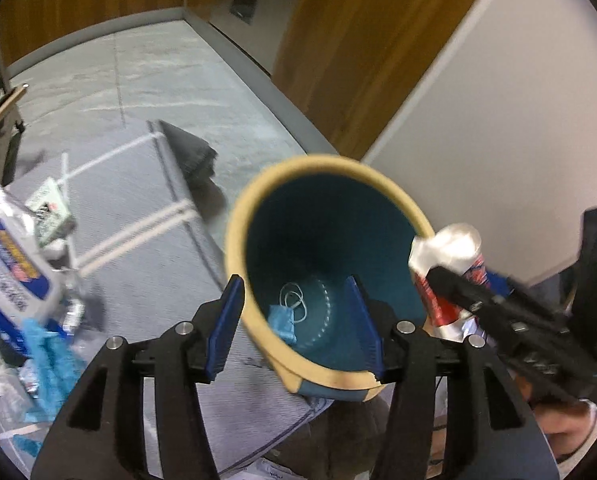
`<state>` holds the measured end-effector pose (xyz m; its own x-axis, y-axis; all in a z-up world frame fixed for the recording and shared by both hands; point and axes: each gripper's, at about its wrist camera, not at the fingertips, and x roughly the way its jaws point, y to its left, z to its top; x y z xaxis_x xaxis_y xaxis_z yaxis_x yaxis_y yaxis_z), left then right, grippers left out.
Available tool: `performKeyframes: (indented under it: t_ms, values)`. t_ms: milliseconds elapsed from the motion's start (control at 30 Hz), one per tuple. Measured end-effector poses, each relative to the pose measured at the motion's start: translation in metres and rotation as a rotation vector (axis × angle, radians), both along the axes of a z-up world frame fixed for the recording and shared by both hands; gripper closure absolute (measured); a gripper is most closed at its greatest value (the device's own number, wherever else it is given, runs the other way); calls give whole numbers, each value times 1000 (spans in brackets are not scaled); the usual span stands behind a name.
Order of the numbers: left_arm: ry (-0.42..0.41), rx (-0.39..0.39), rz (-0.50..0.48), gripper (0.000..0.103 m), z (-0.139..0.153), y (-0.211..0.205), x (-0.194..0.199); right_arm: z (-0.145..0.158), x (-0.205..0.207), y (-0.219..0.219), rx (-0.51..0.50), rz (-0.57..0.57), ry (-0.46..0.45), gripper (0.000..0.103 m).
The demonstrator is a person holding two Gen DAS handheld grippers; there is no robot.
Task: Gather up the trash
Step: 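Carry the paper cup over the teal bin and open the right gripper, then drop the blue mask into the bin with the left gripper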
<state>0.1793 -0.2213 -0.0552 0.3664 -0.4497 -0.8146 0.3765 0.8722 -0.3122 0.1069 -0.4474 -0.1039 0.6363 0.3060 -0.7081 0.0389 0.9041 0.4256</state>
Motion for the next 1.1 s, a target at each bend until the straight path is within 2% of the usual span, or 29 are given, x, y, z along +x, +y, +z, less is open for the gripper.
performKeyframes:
  t_ms: [167,267,400,600,867,1100]
  values:
    - [-48,-7,57,43,22,33,-1,-5,7,12,-32,15,24,50]
    - [-57,-6,90,41,29,55,-2,-7,11,19,-58,23,37,43]
    - [-72,24,126,39,32,80,-8,-6,14,27,-78,31,35,34]
    - [-69,39,193,39,28,125,-16,0,20,45,-67,59,16,33]
    - [-60,38,316,39,21,193,-24,18,24,96,-32,183,-39,33]
    - [-43,45,412,39,11,240,-32,27,22,159,31,358,-44,33]
